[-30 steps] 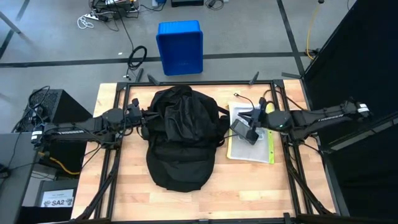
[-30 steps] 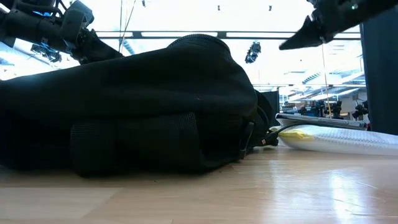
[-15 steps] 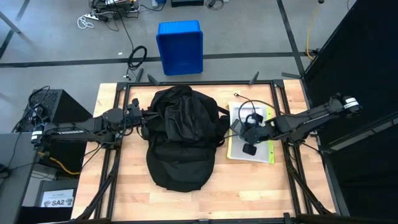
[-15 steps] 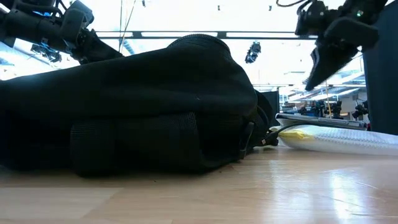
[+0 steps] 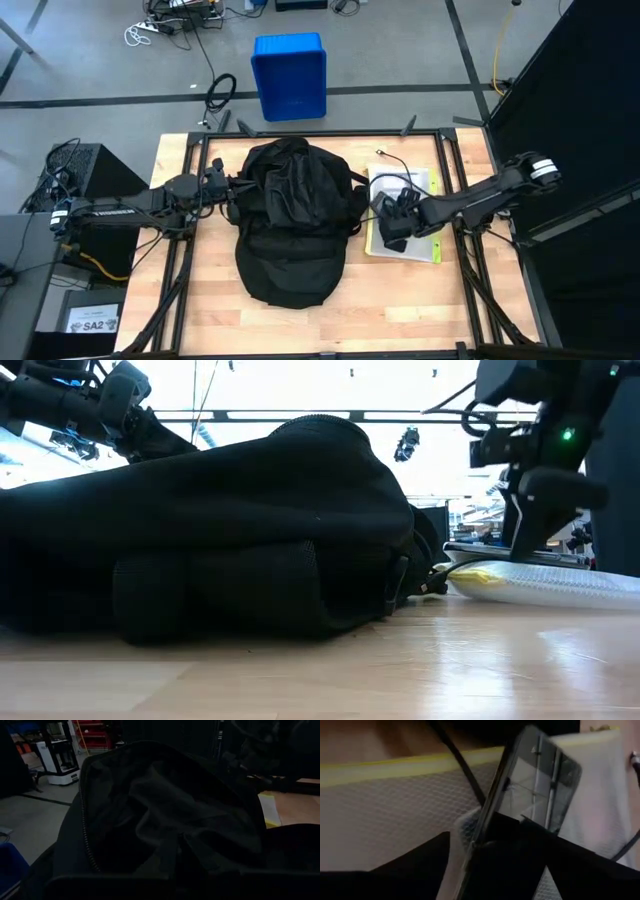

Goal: Unpack backpack
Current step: Open the yellow zipper pouch

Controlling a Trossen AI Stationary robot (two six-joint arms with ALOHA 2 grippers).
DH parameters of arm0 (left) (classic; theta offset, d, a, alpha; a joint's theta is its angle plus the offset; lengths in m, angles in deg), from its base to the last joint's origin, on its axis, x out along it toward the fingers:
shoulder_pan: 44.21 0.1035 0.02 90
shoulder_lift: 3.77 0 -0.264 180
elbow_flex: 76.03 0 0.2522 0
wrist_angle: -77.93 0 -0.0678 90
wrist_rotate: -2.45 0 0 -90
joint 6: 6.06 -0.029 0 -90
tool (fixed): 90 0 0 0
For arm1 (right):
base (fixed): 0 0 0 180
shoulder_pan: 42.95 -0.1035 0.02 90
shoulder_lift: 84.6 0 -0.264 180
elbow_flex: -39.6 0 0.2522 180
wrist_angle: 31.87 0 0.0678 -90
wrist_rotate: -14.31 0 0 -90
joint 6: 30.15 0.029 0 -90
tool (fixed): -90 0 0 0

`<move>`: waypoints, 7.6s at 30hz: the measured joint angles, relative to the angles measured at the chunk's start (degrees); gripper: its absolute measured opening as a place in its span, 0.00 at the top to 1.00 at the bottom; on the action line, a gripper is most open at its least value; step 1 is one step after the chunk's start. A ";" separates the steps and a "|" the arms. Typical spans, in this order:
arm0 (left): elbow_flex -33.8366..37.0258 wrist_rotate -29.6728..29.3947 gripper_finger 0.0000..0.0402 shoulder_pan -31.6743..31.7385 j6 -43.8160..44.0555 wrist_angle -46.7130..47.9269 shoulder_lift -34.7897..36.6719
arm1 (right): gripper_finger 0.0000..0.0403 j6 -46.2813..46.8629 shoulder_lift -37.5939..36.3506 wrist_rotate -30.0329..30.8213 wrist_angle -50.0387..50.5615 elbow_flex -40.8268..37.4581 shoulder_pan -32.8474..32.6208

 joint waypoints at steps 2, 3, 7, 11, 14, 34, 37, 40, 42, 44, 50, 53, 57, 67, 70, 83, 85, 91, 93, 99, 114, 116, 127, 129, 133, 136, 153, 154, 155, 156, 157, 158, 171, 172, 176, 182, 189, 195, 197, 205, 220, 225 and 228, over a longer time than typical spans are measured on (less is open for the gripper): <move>0.00 0.02 1.00 -0.02 0.00 0.02 0.00 | 0.24 1.80 1.92 0.00 1.27 0.00 0.42; 0.00 0.02 1.00 -0.02 0.02 0.00 0.00 | 0.24 2.95 2.85 -0.02 2.14 0.00 0.59; -0.01 0.01 1.00 -0.01 0.00 0.00 -0.01 | 0.26 5.55 6.17 0.44 4.65 0.02 1.01; -0.02 0.00 1.00 0.00 0.00 0.00 -0.01 | 0.34 6.59 7.72 0.87 4.86 0.05 1.16; -0.02 0.00 1.00 0.00 0.00 0.00 -0.02 | 0.42 7.65 7.75 2.18 5.50 0.07 1.16; -0.02 0.02 1.00 0.00 0.01 -0.02 -0.01 | 0.51 9.64 -3.10 8.49 3.25 3.76 -5.93; -0.02 0.02 1.00 -0.01 0.00 -0.02 0.00 | 0.46 4.40 -3.17 8.41 -5.53 3.05 -10.15; -0.02 0.02 1.00 0.00 0.02 -0.02 -0.02 | 0.41 2.47 -0.51 8.16 -11.53 1.32 -13.61; -0.02 0.02 1.00 0.00 0.00 -0.02 0.00 | 0.38 3.46 1.92 7.42 -12.30 0.73 -15.08; -0.02 0.02 1.00 0.00 0.00 0.00 -0.02 | 0.36 5.68 4.98 7.30 -12.26 0.39 -16.35; -0.02 0.02 1.00 0.00 0.00 0.08 -0.02 | 0.32 7.90 13.94 7.30 -11.94 0.24 -18.39; -0.02 0.02 1.00 0.00 0.00 0.02 0.00 | 0.33 10.00 17.14 8.62 -10.48 0.82 -18.64; -0.02 0.02 1.00 -0.02 0.02 0.02 -0.02 | 0.40 15.13 18.74 10.06 -6.07 1.12 -17.87; -0.02 0.02 1.00 0.00 0.01 0.00 -0.02 | 0.86 18.12 18.83 11.43 6.40 5.02 -14.96; -0.02 0.02 1.00 -0.02 0.00 -0.02 -0.02 | 0.98 17.61 18.83 11.27 10.13 8.01 -14.00; -0.02 0.02 1.00 -0.02 0.00 -0.04 -0.02 | 1.00 10.26 13.34 20.83 25.99 33.23 -13.82; -0.02 0.02 1.00 0.00 0.02 0.02 0.00 | 1.00 8.96 11.49 23.35 27.53 36.09 -13.91; -0.02 0.01 1.00 -0.02 0.00 -0.02 -0.01 | 1.00 3.43 5.85 28.05 28.50 40.79 -13.47; -0.02 0.02 1.00 -0.01 0.01 0.02 -0.02 | 1.00 1.79 4.19 28.93 27.85 41.70 -13.36; -0.02 0.02 1.00 -0.02 0.00 0.02 0.00 | 1.00 -6.17 0.05 30.32 19.52 42.69 -13.38; -0.02 0.00 1.00 -0.02 0.02 0.02 -0.02 | 1.00 -28.23 -0.93 21.79 -6.35 42.71 -13.79; -0.02 0.02 1.00 0.00 0.02 0.00 0.00 | 1.00 -28.21 -0.83 18.26 -7.54 42.71 -13.86; -0.02 0.02 1.00 0.00 0.02 -0.07 0.00 | 1.00 -23.57 3.05 -2.62 -21.26 33.94 -13.84; -0.02 0.00 1.00 0.00 0.02 0.05 -0.02 | 1.00 -22.97 4.38 -6.17 -25.41 31.40 -13.88; -0.02 0.01 1.00 -0.02 0.01 -0.01 -0.01 | 1.00 -21.31 7.58 -15.20 -34.73 25.70 -14.27; -0.02 0.00 1.00 0.00 0.00 -0.13 0.00 | 1.00 -18.54 10.60 -22.54 -44.33 20.45 -14.27; -0.02 0.00 1.00 -0.01 0.00 -0.04 0.00 | 1.00 -9.94 28.27 -25.64 -65.25 10.05 -6.37; -0.02 0.00 1.00 -0.01 0.00 -0.04 -0.02 | 1.00 -9.95 28.99 -25.76 -65.00 10.08 -5.14; -0.02 0.02 1.00 0.00 0.00 -0.02 -0.02 | 1.00 -9.99 29.61 -25.91 -64.86 10.08 -3.91; -0.02 0.00 1.00 0.00 0.00 0.00 -0.02 | 1.00 -10.11 30.24 -26.07 -64.81 10.13 -2.60; -0.02 0.00 1.00 -0.02 0.00 -0.04 0.00 | 1.00 -10.17 30.67 -26.10 -64.83 10.19 -1.27; -0.02 0.02 1.00 0.00 0.02 -0.05 -0.02 | 1.00 -10.46 31.19 -26.08 -64.81 10.24 0.03; -0.02 0.01 1.00 0.00 0.02 0.00 -0.02 | 1.00 -15.86 31.75 -23.81 -69.47 10.05 15.85; -0.02 0.00 1.00 0.00 0.02 0.02 -0.01 | 1.00 -16.51 31.75 -24.45 -69.97 10.05 16.61; -0.02 0.00 1.00 -0.02 0.00 0.04 -0.02 | 1.00 -17.38 31.01 -32.05 -73.14 9.92 17.96; -0.02 0.02 1.00 -0.01 0.01 -0.03 -0.01 | 1.00 -22.24 24.57 -40.67 -74.55 9.97 14.97; -0.02 0.00 1.00 0.00 0.00 0.02 0.00 | 1.00 -31.57 8.12 -12.04 -51.29 10.07 7.42; -0.02 0.00 1.00 0.00 0.00 0.00 -0.02 | 0.99 -28.18 -0.03 2.38 -38.52 9.00 2.34; -0.02 0.02 1.00 0.00 0.01 0.04 -0.01 | 0.98 -28.14 -1.37 2.23 -38.75 6.63 1.04; -0.02 0.01 1.00 0.00 0.02 -0.03 -0.02 | 1.00 -21.96 -11.51 -0.72 -54.95 -12.40 0.85; -0.02 0.00 1.00 0.00 -2.71 -1.33 -0.02 | 0.93 -10.09 -16.18 -1.57 -73.63 -31.41 7.78; -0.02 -0.53 1.00 0.00 -2.64 -3.25 -0.04 | 0.92 -13.69 -16.18 -1.42 -73.91 -31.41 8.35; -0.02 -0.63 1.00 0.00 -2.62 -4.73 -0.02 | 0.93 -14.67 -16.18 -1.23 -74.67 -31.41 9.38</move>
